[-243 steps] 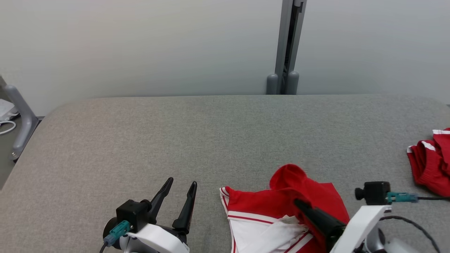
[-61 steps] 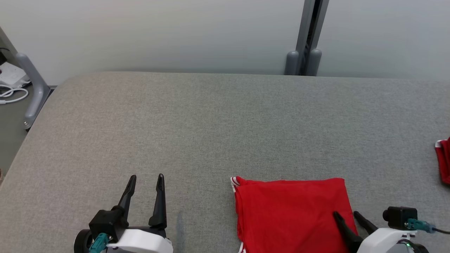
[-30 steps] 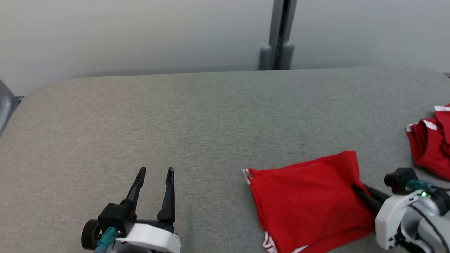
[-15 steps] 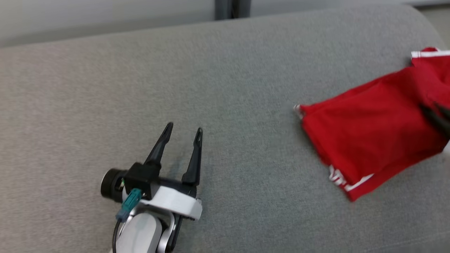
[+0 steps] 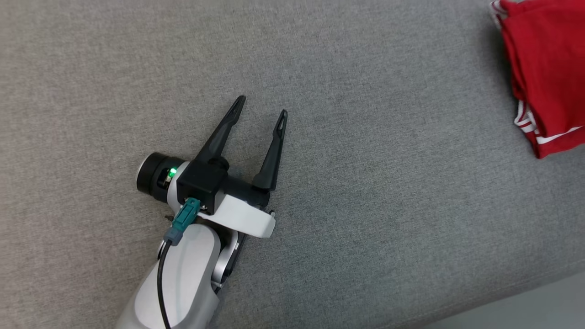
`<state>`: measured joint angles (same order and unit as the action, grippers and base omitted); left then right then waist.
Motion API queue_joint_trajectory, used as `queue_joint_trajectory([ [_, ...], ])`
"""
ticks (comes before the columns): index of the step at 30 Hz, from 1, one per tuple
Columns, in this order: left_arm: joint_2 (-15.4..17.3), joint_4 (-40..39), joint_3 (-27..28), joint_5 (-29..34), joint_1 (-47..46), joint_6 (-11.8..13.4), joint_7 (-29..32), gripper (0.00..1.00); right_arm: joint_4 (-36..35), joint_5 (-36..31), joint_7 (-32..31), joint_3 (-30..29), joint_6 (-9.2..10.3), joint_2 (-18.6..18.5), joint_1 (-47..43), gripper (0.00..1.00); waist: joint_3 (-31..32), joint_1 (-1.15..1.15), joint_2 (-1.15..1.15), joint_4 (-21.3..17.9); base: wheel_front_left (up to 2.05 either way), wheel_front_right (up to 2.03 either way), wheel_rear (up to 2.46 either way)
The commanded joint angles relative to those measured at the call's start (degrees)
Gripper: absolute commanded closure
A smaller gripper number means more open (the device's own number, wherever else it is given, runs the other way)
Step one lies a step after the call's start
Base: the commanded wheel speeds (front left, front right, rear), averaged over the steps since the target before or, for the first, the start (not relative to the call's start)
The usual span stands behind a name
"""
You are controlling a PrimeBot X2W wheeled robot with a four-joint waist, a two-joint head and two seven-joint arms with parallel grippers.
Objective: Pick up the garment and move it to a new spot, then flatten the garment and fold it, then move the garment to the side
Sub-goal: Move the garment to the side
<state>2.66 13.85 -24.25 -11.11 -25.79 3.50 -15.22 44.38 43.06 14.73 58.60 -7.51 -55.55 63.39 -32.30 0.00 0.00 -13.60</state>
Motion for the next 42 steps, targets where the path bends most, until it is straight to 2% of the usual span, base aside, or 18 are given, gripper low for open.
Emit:
queue_joint_trajectory([
  [1, 0.54, 1.66, -0.04, 0.34, 0.06, -0.43, 0.22, 0.00, 0.66, 0.52, 0.44, -0.40, 0.04, -0.06, 0.72, 1.00, -1.99, 0.00, 0.00, -0.76, 0.00, 0.00, 0.00],
  [8, 0.80, 3.37, -0.64, 1.68, -0.10, -0.90, 0.57, 0.00, 6.01, 0.36, 0.55, -0.45, 0.04, 1.75, 2.21, 1.00, -4.08, 0.00, 0.00, 0.24, 0.00, 0.00, 0.00],
  [15, 1.62, 3.60, -0.21, 2.20, -0.80, -0.22, 0.63, 0.00, 12.95, 0.45, 0.55, -1.61, 0.04, 2.93, 3.47, 1.00, -6.34, 0.00, 0.00, 2.61, 0.00, 0.00, 0.00],
  [16, 1.91, 3.61, 0.11, 2.10, -0.61, 0.14, 0.64, 0.00, 15.92, 1.45, 0.52, -2.06, 0.04, 3.81, 2.99, 1.00, -6.67, 0.00, 0.00, 3.12, 0.00, 0.00, 0.00],
  [17, 2.05, 3.62, 0.27, 2.01, -0.41, 0.31, 0.65, 0.00, 17.24, 2.03, 0.43, -2.43, 0.04, 4.54, 2.93, 0.00, -6.72, 0.00, 0.00, 3.27, 0.00, 0.00, 0.00],
  [20, 2.30, 3.74, 0.42, 1.71, 0.32, 0.42, 0.71, 0.00, 19.97, 4.00, 0.37, -3.41, 0.03, 6.34, 2.42, 0.00, -6.44, 0.00, 0.00, 3.57, 0.00, 0.00, 0.00],
  [23, 2.16, 3.53, 0.04, 1.18, 1.14, 0.41, 0.71, 0.00, 21.84, 2.87, 0.51, -2.96, 0.04, 7.21, 2.89, 0.00, -4.75, 0.00, 0.00, 3.71, 0.00, 0.00, 0.00],
  [30, 1.01, 1.36, -0.71, -0.61, 1.64, 0.78, 0.48, 0.00, 20.71, 4.34, 0.54, -5.01, 0.04, 8.30, 2.81, 0.00, 0.77, 0.00, 0.00, 3.57, 0.00, 0.00, 0.00],
  [36, 0.38, -0.76, -0.94, -0.74, 3.11, 1.07, 0.14, 0.00, 13.55, 3.84, 0.52, -7.57, 0.03, 8.53, 0.81, 0.00, 8.36, 0.00, 0.00, 4.16, 0.00, 0.00, 0.00],
  [42, 0.41, -2.65, 1.28, -1.73, 7.62, 1.66, 0.14, 0.00, 5.95, 1.27, 0.52, -12.63, 0.03, 11.61, -6.03, 0.00, 17.21, 0.00, 0.00, 5.71, 0.00, 0.00, 0.00],
])
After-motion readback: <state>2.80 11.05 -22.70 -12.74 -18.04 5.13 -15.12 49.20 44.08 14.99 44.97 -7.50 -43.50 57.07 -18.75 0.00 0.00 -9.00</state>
